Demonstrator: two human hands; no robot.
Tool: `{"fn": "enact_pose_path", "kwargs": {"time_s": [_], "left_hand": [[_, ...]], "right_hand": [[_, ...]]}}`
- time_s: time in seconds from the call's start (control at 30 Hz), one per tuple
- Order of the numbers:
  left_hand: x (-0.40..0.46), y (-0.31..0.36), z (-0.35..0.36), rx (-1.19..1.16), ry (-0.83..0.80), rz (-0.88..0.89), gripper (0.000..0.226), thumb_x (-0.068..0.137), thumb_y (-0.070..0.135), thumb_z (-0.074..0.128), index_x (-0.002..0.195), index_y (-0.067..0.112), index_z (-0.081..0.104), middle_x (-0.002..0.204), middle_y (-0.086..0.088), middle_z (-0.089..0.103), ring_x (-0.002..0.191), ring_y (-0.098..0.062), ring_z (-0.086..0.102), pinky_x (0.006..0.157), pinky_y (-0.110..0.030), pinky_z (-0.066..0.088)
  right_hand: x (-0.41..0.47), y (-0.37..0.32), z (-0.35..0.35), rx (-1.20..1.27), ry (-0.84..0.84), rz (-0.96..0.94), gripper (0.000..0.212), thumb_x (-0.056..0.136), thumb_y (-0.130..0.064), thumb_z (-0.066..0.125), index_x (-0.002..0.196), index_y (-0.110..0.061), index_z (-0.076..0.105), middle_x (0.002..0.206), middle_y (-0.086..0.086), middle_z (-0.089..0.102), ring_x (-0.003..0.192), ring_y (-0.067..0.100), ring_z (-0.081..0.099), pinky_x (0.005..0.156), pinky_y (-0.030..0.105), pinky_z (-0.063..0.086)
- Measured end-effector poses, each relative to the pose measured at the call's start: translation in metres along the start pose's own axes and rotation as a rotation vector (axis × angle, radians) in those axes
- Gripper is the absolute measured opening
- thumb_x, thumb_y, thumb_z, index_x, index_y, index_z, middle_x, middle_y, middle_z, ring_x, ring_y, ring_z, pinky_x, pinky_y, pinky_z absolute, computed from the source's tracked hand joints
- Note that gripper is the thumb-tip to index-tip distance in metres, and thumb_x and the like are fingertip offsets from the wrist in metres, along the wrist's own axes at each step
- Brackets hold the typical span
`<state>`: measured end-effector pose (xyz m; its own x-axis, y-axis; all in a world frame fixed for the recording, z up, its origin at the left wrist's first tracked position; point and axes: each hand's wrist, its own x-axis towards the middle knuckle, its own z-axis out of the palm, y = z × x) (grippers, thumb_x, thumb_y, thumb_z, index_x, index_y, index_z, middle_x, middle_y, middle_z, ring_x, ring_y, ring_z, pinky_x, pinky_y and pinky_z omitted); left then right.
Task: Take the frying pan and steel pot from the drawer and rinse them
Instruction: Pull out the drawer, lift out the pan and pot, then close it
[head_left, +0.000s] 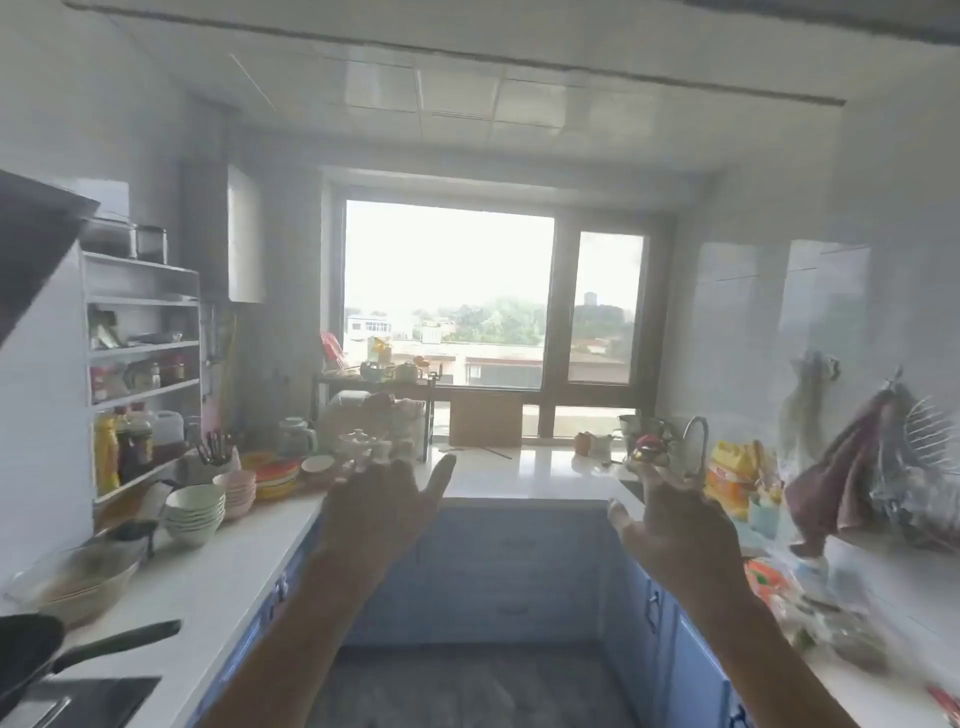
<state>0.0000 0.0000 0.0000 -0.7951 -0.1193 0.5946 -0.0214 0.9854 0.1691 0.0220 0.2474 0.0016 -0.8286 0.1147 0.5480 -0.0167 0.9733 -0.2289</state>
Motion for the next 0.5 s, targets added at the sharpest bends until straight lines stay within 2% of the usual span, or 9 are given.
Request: {"fn": "enact_pose_path", "kwargs": {"time_s": [0.1, 0.23, 0.3, 0.4, 0.43, 0.5], "left_hand": [[0.059, 0.008, 0.057, -0.032, -0.025, -0.007, 0.065, 0.092, 0.064, 0.024, 0.135, 0.022, 0.046, 0.131, -0.005, 0.057, 0.116, -0.026, 0.056, 0.093, -0.034, 0.043], [0.125, 0.027, 0.135, -0.021, -0.065, 0.021, 0.064, 0.092, 0.063, 0.023, 0.141, 0.024, 0.04, 0.147, -0.005, 0.042, 0.128, -0.025, 0.047, 0.103, -0.037, 0.035], [0.175, 0.04, 0.182, -0.03, -0.047, 0.004, 0.065, 0.091, 0.066, 0.021, 0.138, 0.027, 0.044, 0.142, -0.005, 0.049, 0.123, -0.025, 0.052, 0.099, -0.036, 0.04], [0.25, 0.066, 0.248, 0.025, 0.042, 0.01, 0.07, 0.086, 0.067, 0.017, 0.124, 0.026, 0.06, 0.11, -0.002, 0.07, 0.096, -0.024, 0.067, 0.077, -0.034, 0.05], [0.273, 0.075, 0.269, 0.007, 0.056, 0.022, 0.064, 0.088, 0.064, 0.022, 0.124, 0.026, 0.059, 0.11, -0.001, 0.07, 0.096, -0.023, 0.067, 0.077, -0.033, 0.05], [0.32, 0.091, 0.307, -0.037, 0.033, 0.062, 0.058, 0.092, 0.061, 0.024, 0.133, 0.029, 0.049, 0.123, 0.004, 0.063, 0.108, -0.018, 0.062, 0.087, -0.032, 0.047]], "right_hand": [[0.062, 0.009, 0.05, 0.056, 0.006, 0.006, 0.054, 0.088, -0.043, 0.054, 0.138, -0.027, 0.042, 0.135, -0.001, 0.055, 0.125, 0.022, 0.05, 0.103, 0.035, 0.039], [0.144, 0.039, 0.124, 0.071, 0.013, 0.017, 0.053, 0.089, -0.041, 0.054, 0.138, -0.023, 0.043, 0.134, -0.001, 0.056, 0.126, 0.023, 0.05, 0.103, 0.037, 0.04], [0.198, 0.055, 0.165, 0.081, 0.01, 0.024, 0.05, 0.09, -0.041, 0.052, 0.136, -0.025, 0.043, 0.132, -0.003, 0.056, 0.122, 0.02, 0.052, 0.098, 0.032, 0.04], [0.281, 0.08, 0.223, 0.082, -0.06, 0.022, 0.05, 0.09, -0.043, 0.048, 0.137, -0.029, 0.039, 0.132, -0.005, 0.056, 0.12, 0.018, 0.053, 0.096, 0.029, 0.039], [0.309, 0.088, 0.243, 0.095, -0.07, 0.021, 0.051, 0.09, -0.043, 0.049, 0.138, -0.029, 0.039, 0.131, -0.005, 0.057, 0.119, 0.018, 0.054, 0.096, 0.029, 0.039], [0.364, 0.1, 0.277, 0.112, -0.093, 0.028, 0.051, 0.089, -0.043, 0.05, 0.138, -0.028, 0.039, 0.13, -0.004, 0.058, 0.119, 0.018, 0.054, 0.096, 0.029, 0.039]]}}
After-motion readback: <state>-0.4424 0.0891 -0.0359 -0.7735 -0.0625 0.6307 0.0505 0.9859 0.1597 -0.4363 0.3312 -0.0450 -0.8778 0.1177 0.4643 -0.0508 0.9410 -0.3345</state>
